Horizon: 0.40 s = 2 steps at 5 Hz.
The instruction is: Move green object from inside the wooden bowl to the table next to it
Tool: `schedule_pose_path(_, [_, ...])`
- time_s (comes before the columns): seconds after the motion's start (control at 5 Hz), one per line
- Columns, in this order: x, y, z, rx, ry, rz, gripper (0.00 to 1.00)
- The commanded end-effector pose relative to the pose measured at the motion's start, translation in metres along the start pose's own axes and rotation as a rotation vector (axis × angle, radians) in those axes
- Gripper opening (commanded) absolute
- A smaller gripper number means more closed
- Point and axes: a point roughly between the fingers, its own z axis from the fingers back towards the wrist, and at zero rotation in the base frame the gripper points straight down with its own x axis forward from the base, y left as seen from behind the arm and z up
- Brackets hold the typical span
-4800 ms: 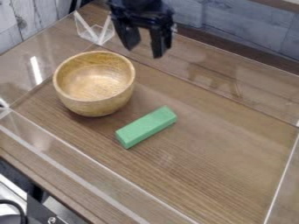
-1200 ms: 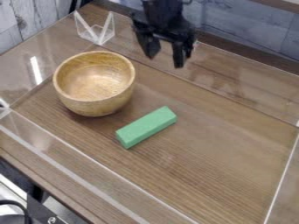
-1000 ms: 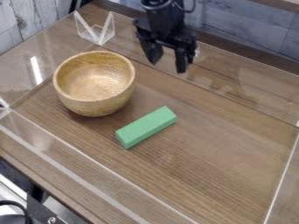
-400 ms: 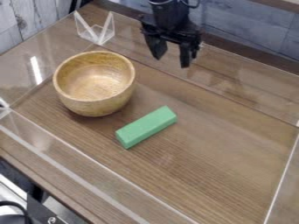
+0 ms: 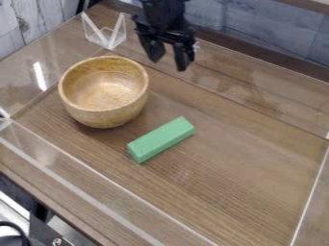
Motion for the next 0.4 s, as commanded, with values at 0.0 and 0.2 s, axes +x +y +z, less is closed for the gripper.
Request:
schedule_pose_path(0.0, [0.015,0.003,0.018,0.010,-0.067,-0.048,1.00])
schedule_pose_path(0.2, [0.009,-0.010,0.012,0.029,-0.074,0.004,1.00])
